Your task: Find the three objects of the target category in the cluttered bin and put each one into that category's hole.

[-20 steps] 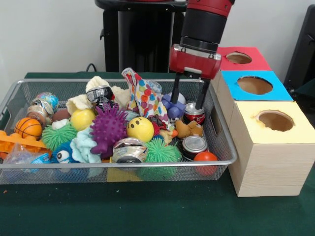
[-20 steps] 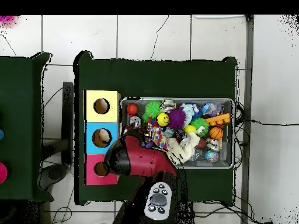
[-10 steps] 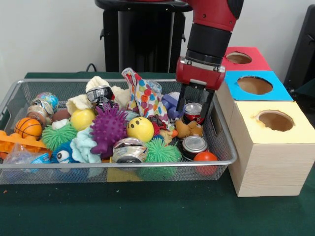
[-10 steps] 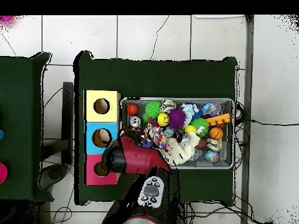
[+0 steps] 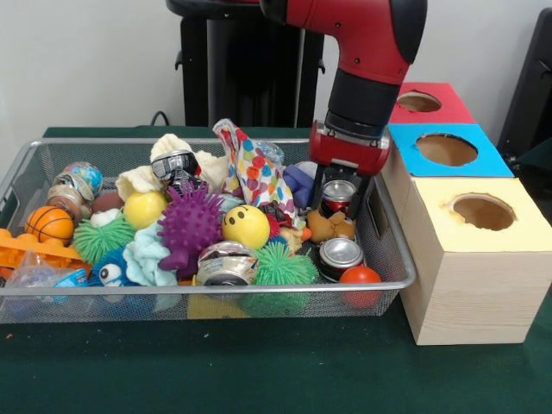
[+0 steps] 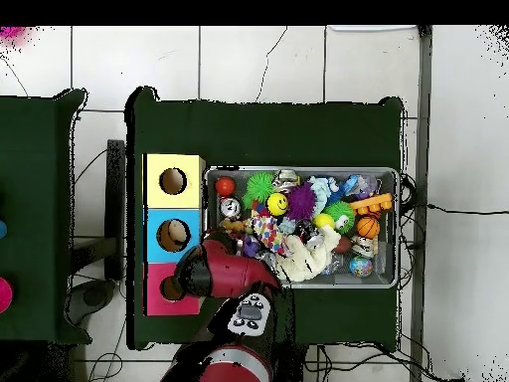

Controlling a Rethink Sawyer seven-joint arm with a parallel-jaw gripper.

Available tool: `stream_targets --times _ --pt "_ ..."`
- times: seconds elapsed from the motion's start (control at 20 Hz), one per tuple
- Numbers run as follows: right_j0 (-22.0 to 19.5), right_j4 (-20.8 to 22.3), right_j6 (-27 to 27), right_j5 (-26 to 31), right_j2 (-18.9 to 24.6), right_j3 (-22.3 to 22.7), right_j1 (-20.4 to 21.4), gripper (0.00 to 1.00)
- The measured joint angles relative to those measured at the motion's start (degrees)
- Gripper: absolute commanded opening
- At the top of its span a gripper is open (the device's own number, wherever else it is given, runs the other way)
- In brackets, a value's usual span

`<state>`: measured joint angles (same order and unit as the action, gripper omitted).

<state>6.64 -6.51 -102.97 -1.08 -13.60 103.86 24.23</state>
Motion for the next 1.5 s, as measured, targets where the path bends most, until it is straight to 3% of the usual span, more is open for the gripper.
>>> stream_targets --times 0.5,1.5 --pt "0.72 -0.16 0.0 -4.39 -0.28 -0.02 -1.59 1.0" --pt "0.97 -0.53 0.0 -5.81 -0.92 -0.04 -1.71 1.0"
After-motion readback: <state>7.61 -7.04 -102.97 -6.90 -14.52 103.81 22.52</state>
